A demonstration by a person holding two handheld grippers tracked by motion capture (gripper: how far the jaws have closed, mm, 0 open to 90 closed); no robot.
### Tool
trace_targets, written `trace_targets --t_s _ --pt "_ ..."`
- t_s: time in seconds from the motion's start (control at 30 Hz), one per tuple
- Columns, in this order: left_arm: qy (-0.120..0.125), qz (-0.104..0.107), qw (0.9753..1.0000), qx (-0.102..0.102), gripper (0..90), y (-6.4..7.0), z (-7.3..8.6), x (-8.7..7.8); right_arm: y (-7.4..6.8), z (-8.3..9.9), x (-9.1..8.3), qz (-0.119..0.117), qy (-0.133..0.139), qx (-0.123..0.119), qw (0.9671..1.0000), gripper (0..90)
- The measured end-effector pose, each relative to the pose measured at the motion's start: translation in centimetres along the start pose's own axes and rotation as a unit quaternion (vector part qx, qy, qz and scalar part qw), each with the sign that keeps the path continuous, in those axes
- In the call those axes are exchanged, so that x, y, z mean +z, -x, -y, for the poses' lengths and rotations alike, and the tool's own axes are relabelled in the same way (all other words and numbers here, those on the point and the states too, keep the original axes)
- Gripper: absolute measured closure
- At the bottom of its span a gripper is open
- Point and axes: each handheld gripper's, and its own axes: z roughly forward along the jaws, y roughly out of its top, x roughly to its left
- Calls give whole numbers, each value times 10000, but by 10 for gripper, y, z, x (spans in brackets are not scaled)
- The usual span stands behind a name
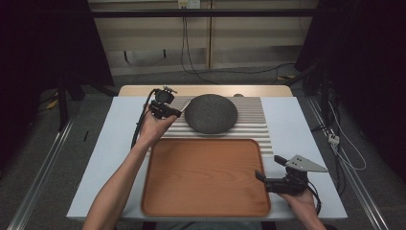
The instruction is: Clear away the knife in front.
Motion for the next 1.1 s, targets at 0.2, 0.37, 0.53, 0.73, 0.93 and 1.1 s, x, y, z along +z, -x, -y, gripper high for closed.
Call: trace_targets --t_s 0.2,0.37,0.53,0.73,0.93,1.1 --pt "57 67 10000 -38 802 10 6 -6 0 0 0 -4 2 0 10000 40" --pt "24 115 9999 29 802 13 12 -9 0 0 0 3 2 -1 10000 40" --pt "-17 118 9998 156 802 17 16 -15 0 0 1 7 -3 -1 10000 40" --pt "-61 25 9996 264 802 31 24 -23 0 -1 2 -1 -19 -38 10000 40" --pt "-38 143 9992 380 802 40 32 -27 -1 -1 3 -19 -27 -41 10000 40" --pt "-54 204 9991 356 802 44 38 -28 -2 -1 2 -27 -25 -41 10000 40"
